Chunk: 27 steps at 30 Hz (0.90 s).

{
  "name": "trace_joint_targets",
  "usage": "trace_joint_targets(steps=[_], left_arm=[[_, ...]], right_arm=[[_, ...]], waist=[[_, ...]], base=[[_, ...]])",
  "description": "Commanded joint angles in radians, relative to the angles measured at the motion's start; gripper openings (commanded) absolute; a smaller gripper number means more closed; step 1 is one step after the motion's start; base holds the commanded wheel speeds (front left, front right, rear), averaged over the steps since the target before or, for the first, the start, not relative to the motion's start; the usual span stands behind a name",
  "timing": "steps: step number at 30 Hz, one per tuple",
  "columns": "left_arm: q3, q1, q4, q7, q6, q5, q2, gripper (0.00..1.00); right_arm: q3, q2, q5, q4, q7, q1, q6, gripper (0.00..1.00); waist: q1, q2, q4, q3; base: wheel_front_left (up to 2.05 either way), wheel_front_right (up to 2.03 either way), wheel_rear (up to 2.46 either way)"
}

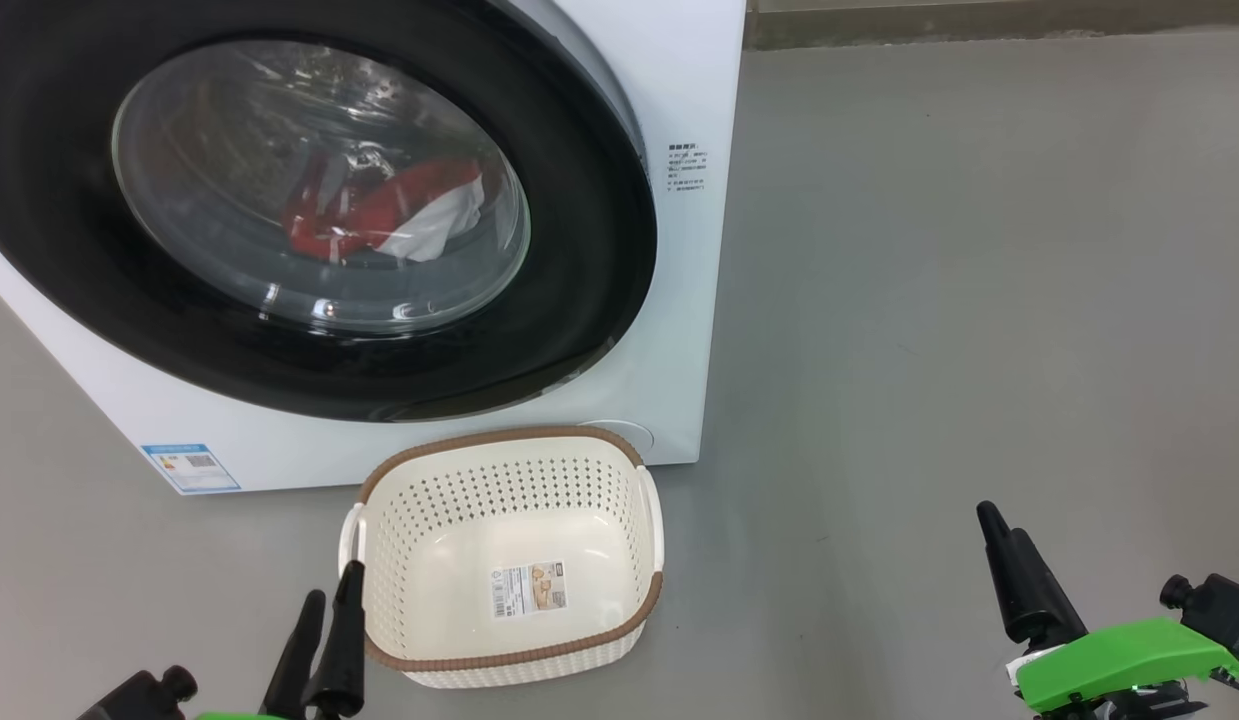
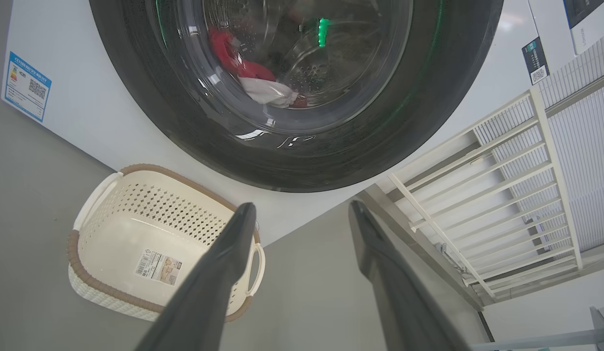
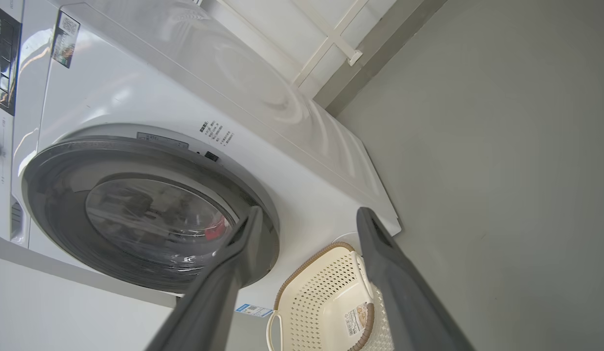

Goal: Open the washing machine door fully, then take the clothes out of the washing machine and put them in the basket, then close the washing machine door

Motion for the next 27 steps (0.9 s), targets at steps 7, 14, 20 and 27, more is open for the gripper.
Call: trace_joint_targets(steps=[7, 14, 20, 27], left_arm=[[0.009, -0.009, -0.048, -0.03, 0.013, 0.095, 0.016, 1.0], [0.002, -0.003, -0.067, -0.051, 0.018, 0.177, 0.018, 1.0], [-0.001, 0.004, -0.075, -0.069, 0.022, 0.243, 0.02, 1.0], [-0.002, 0.009, -0.091, -0.089, 0.028, 0.315, 0.022, 1.0]], right_arm=[[0.034, -0.028, -0.081, -0.038, -0.033, -0.007, 0.0, 1.0], [0.05, -0.038, -0.133, -0.043, -0.053, -0.003, 0.0, 1.0], [0.066, -0.05, -0.178, -0.044, -0.071, 0.001, 0.0, 1.0], [0.079, -0.06, -0.23, -0.047, -0.092, 0.002, 0.0, 1.0]], waist=[[-0.0001, 0.0, 0.0, 0.002], [-0.0001, 0.0, 0.0, 0.004], [-0.0001, 0.0, -0.001, 0.003], [-0.0001, 0.0, -0.005, 0.006]], base=[[0.0, 0.0, 0.0], [0.0, 0.0, 0.0], [0.0, 0.0, 0.0], [0.0, 0.0, 0.0]])
